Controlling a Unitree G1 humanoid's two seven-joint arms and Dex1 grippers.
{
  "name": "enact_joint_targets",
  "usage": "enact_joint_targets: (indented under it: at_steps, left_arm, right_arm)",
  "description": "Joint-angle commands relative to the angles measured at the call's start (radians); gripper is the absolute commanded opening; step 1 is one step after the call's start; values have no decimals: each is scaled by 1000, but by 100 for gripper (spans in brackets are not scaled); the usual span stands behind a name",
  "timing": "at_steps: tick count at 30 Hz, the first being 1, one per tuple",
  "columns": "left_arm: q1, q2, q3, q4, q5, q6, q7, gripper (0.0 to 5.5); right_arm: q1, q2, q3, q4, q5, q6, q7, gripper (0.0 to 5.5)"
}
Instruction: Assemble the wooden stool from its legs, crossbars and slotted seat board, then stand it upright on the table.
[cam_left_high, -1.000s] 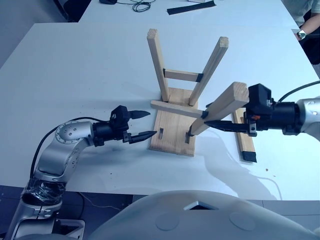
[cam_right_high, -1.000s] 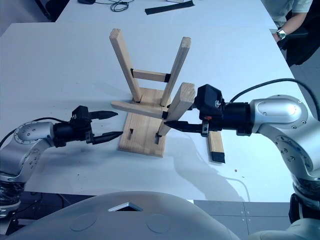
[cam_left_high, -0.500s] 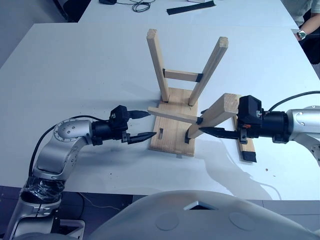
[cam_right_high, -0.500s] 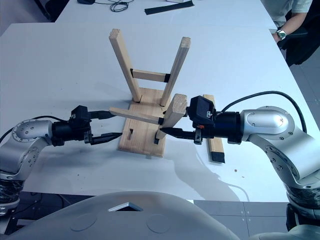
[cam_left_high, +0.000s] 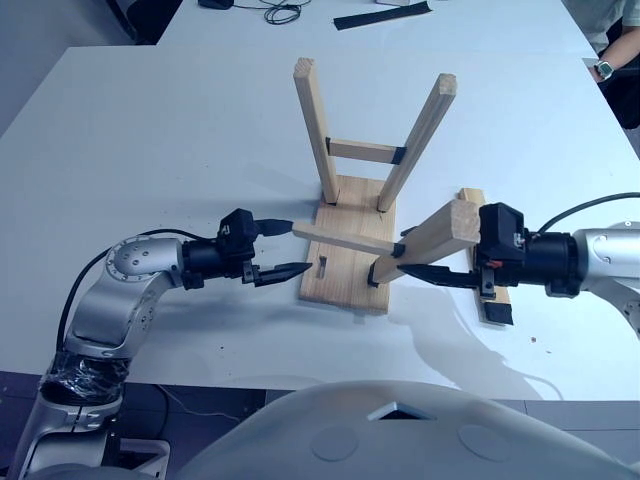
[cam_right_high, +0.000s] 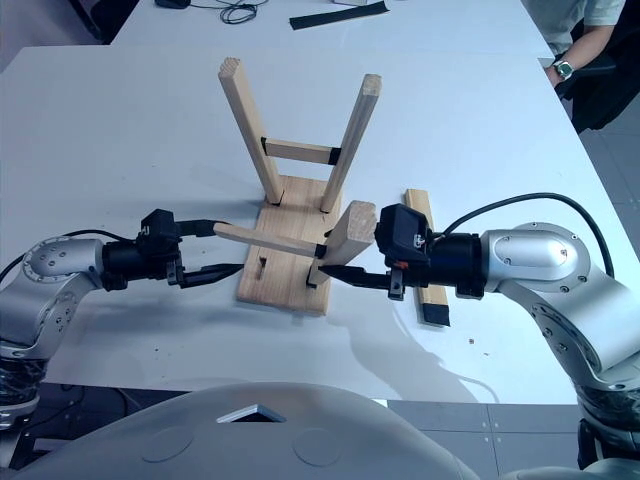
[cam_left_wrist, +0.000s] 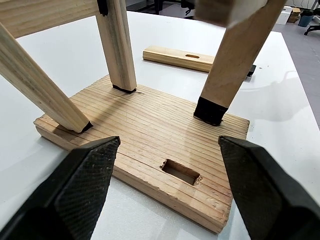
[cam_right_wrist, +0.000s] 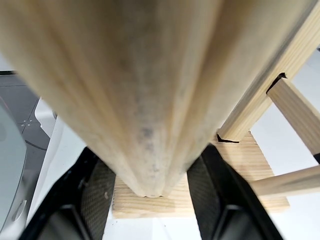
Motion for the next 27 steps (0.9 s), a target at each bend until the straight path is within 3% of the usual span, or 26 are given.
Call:
enact_joint_targets:
  at_steps: [1,14,27]
  left_arm:
    - [2,13,14,-2,-2,2,-5,366]
    - [4,12,18,-3,-5,4,-8,366]
    - [-2,29,15,19,3,9,-40,366]
  right_arm:
    - [27,-35,-3,-8,-4,13,19,201]
    - [44,-49,22,12,-45,-10,25,201]
    - [-9,-49,322,272,-295,-143,102,201]
